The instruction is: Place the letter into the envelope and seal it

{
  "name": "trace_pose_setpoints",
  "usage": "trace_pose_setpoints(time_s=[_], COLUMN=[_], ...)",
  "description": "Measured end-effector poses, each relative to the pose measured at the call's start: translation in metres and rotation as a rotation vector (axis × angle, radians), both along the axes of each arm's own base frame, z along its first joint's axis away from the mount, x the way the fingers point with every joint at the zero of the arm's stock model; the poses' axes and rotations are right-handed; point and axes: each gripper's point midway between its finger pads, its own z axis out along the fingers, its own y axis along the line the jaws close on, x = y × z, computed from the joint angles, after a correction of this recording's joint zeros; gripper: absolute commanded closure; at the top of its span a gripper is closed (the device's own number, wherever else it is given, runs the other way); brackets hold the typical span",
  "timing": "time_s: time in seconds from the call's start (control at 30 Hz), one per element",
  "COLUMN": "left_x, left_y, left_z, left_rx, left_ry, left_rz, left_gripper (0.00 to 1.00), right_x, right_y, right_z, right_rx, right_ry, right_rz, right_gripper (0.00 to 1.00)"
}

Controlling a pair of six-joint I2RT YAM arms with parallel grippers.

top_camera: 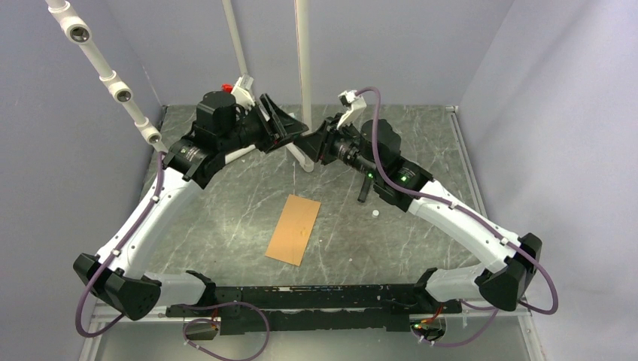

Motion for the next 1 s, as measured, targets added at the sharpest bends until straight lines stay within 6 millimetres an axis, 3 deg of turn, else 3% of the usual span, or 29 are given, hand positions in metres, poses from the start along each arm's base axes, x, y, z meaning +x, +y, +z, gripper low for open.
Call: trace_pose_setpoints(time_s=[0.23, 0.47, 0.7, 0.83, 1.0], left_x=[-0.014, -0.048, -0.079, -0.088, -0.094], left_y=[0.018, 0.008, 0.002, 0.001, 0.001], left_z=[0.010, 0.019, -0.004, -0.016, -0.018], left_rx=[-0.009, -0.078, -0.112, -0.124, -0.135], left_ry=[-0.043, -0.056, 0.015, 0.054, 0.061], left_rz=[-0.051, -0.325, -0.521, -0.571, -0.612], left_gripper=[0.07, 0.08, 0.41, 0.46, 0.59], right_x=[-0.011, -0.056, -0.077, -0.079, -0.082], right_y=[-0.024, -0.025, -0.026, -0.023, -0.024], right_z=[0.011, -0.003, -0.016, -0.021, -0.034], right_rx=[-0.052, -0.207, -0.272, -0.309, -0.355], right_ry=[-0.096, -0.131, -0.130, -0.127, -0.097], right_rz=[0.140, 0.426, 0.567, 0.625, 0.672], right_gripper=[1.00, 1.00, 1.00, 1.00, 1.00])
